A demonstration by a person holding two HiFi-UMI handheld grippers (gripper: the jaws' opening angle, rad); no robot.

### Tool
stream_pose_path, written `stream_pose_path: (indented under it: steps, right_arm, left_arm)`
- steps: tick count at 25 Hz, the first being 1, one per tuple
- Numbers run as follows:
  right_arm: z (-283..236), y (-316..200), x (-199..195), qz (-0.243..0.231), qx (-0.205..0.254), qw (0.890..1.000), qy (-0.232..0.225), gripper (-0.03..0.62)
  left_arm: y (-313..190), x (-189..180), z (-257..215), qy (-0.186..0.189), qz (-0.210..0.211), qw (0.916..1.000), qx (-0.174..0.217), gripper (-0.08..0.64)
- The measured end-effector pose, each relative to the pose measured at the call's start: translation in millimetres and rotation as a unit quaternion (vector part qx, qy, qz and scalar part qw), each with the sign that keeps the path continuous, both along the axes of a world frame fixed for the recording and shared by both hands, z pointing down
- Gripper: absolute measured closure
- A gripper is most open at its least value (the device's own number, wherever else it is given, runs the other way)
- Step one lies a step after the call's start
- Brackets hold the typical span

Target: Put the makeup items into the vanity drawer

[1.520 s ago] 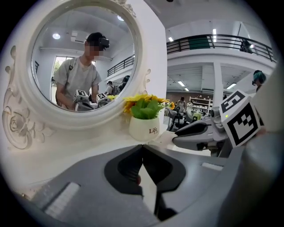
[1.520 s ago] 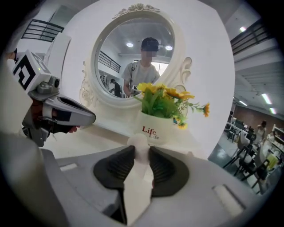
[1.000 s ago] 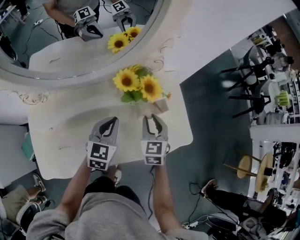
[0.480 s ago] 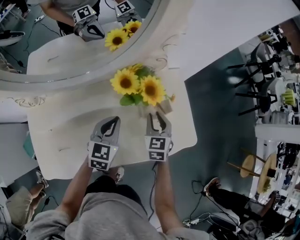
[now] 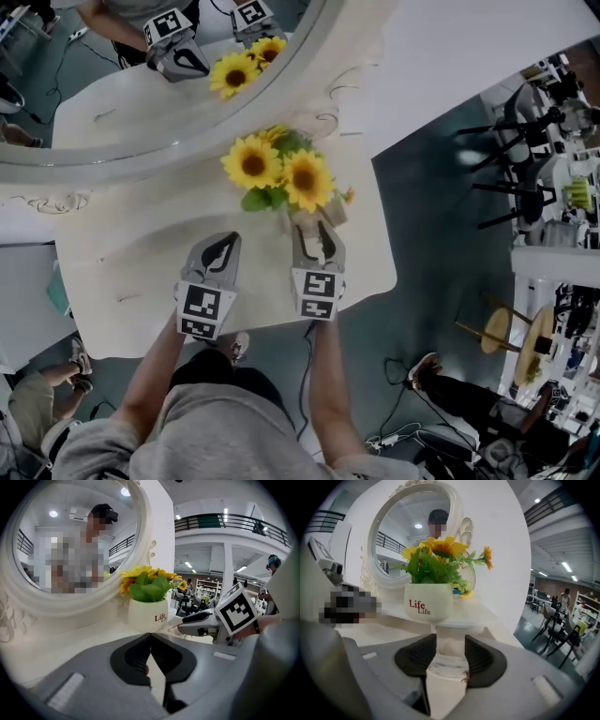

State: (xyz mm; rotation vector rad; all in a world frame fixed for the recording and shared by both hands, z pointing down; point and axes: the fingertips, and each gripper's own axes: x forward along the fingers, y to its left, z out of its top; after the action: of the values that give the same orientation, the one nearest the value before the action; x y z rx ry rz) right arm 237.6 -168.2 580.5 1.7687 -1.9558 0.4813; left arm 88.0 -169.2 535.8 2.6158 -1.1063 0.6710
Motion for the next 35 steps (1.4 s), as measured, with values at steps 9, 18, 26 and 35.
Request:
stream_pose_path:
  steps: [9,18,26,35]
  right_arm:
    - [-6,2,0,0.004,0.004,1.0,0.002,0.4]
    - [-51,28,-6,0.015,0.042,0.999,0.001,0.4]
    - [-108,67,-24,0.019,0.096,0.995,-0.003,0.4]
    - [-151,127,-51,0.025,0.135,0.991,-0.009,0.42]
  left_arm:
    - [1,-1,-5,0.003,0.004,1.0,0.007,0.549]
    - [19,-1,-36,0.019,0.015,0.9991,0.034,0.549]
    - [49,-10,-82,0.04,0.02,0.996,0.078,0.549]
    - [97,-33,-118,0.053,0.016,0.9926,0.108,0.549]
